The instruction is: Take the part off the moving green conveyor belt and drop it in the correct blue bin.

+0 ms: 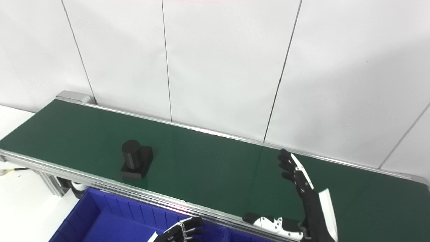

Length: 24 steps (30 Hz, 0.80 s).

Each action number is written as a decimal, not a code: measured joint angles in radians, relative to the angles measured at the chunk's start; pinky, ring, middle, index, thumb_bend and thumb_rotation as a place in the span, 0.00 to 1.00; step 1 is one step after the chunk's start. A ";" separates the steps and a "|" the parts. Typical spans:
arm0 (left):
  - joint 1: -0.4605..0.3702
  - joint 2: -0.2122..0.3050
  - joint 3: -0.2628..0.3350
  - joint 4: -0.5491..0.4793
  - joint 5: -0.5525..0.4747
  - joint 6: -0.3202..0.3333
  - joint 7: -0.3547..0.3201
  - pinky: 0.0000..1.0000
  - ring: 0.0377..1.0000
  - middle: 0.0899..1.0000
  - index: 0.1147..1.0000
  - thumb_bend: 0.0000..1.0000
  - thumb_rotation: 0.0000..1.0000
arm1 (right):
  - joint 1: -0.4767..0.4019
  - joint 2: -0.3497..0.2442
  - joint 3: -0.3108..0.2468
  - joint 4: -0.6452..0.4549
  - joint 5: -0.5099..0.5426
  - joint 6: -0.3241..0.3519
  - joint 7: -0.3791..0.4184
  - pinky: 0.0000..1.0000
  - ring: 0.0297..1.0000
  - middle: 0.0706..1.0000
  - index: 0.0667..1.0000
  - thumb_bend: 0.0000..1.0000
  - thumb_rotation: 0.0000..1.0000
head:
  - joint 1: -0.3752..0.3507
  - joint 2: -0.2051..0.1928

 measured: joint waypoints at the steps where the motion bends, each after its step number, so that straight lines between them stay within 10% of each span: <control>1: -0.002 -0.001 0.002 0.003 0.000 0.000 -0.001 0.74 0.80 0.83 0.80 1.00 0.06 | -0.010 0.001 0.002 0.014 0.000 0.000 0.001 0.82 0.84 0.85 0.89 0.87 0.22 | -0.003 0.000; 24: -0.005 -0.033 0.044 0.001 0.026 0.000 -0.005 0.71 0.79 0.81 0.78 1.00 0.11 | -0.209 0.026 0.065 0.175 -0.070 0.126 0.014 0.82 0.87 0.89 0.90 0.89 0.33 | -0.048 -0.003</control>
